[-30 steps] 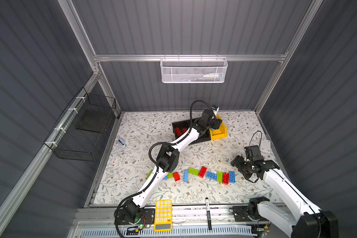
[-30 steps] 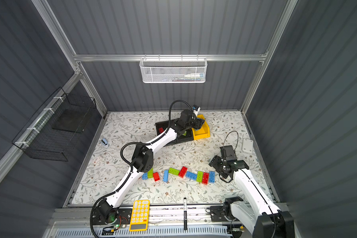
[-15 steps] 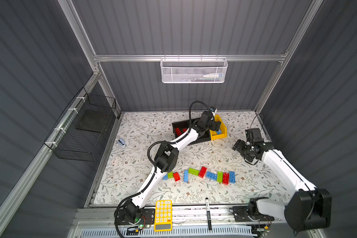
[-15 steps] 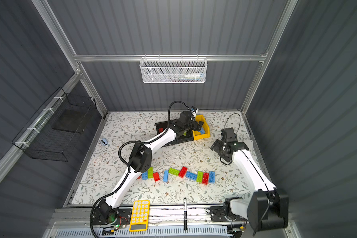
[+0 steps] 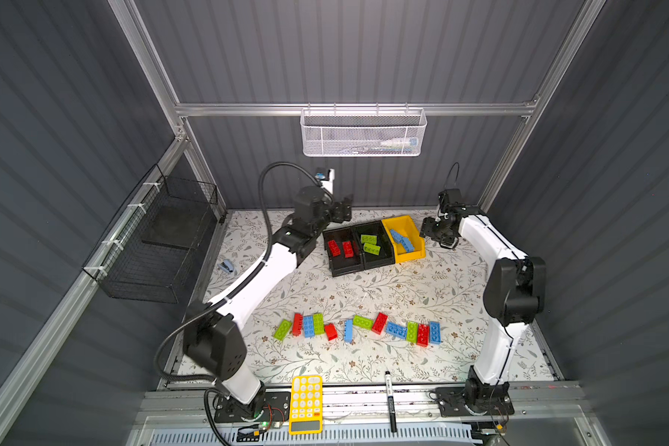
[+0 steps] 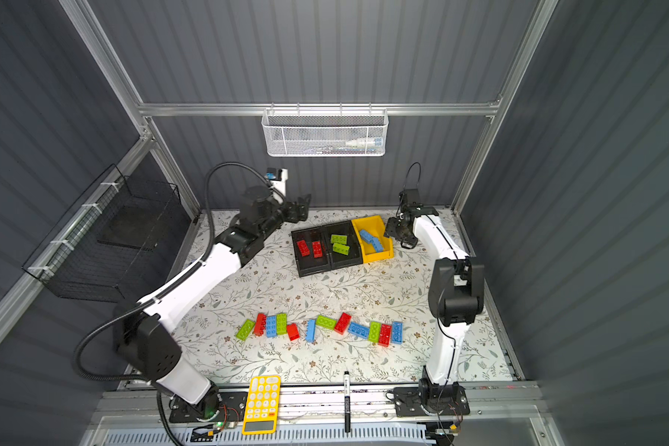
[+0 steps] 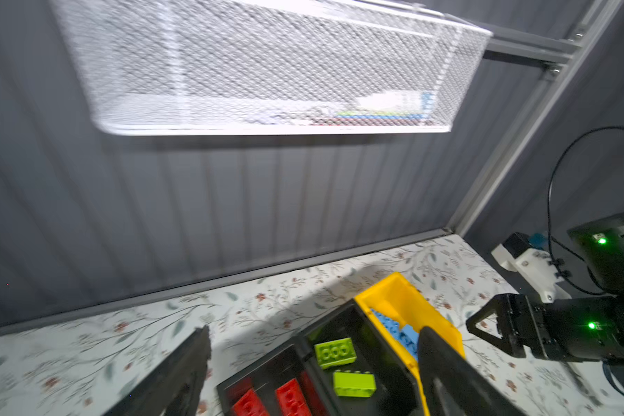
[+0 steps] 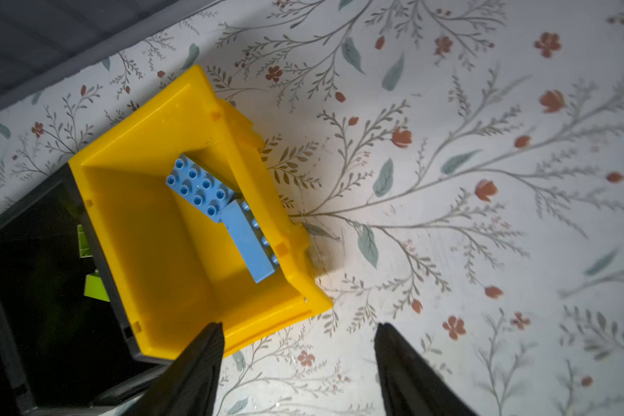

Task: Sort the legos into containers by color
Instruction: Move the container to the top-center of the table.

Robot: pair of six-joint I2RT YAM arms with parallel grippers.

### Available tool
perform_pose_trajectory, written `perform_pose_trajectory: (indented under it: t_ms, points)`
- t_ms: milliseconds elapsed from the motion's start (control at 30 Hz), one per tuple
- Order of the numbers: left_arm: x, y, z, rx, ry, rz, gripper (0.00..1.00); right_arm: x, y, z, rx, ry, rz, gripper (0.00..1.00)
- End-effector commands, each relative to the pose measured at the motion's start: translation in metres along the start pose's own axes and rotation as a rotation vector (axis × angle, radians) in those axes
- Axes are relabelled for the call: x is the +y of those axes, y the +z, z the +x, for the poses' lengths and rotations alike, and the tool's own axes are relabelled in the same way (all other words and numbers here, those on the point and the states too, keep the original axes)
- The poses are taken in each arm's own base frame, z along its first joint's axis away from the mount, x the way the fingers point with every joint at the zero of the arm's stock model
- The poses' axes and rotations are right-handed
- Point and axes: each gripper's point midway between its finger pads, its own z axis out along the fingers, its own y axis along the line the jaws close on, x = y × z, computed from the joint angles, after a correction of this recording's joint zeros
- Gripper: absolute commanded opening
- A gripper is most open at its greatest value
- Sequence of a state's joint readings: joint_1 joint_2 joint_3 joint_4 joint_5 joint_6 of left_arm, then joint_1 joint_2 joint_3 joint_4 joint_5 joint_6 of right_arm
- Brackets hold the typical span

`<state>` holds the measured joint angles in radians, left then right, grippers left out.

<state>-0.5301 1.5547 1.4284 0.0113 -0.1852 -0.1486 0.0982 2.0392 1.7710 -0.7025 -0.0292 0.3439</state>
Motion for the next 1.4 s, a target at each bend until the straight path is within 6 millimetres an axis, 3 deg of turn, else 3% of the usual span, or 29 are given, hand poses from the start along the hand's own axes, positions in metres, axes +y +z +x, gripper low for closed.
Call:
perform_pose_trajectory:
  t_ms: [0, 67, 267, 433, 667, 967, 1367]
  points:
    - [0.034, -0.02, 0.062, 0.165, 0.033, -0.119, 0.9, 0.004, 0.008, -0.001, 0.039, -0.088, 0.032, 0.68]
    - [0.049, -0.041, 0.073, 0.187, 0.007, -0.158, 0.9, 0.004, 0.02, -0.006, 0.043, -0.093, 0.042, 0.66]
    - [0.068, -0.084, 0.084, 0.216, -0.014, -0.224, 0.9, 0.007, 0.048, -0.009, 0.062, -0.102, 0.07, 0.59]
    - [0.077, -0.103, 0.087, 0.223, -0.007, -0.263, 0.9, 0.008, 0.054, -0.005, 0.064, -0.116, 0.078, 0.38]
    - [0.078, -0.098, 0.092, 0.252, 0.005, -0.267, 0.9, 0.019, 0.044, 0.011, 0.047, -0.202, 0.064, 0.15]
    - [0.072, -0.086, 0.093, 0.261, 0.0, -0.232, 0.9, 0.013, 0.008, 0.044, 0.032, -0.238, 0.087, 0.14]
    - [0.061, -0.08, 0.098, 0.298, -0.011, -0.173, 0.89, -0.004, -0.004, 0.099, 0.091, -0.319, 0.076, 0.15]
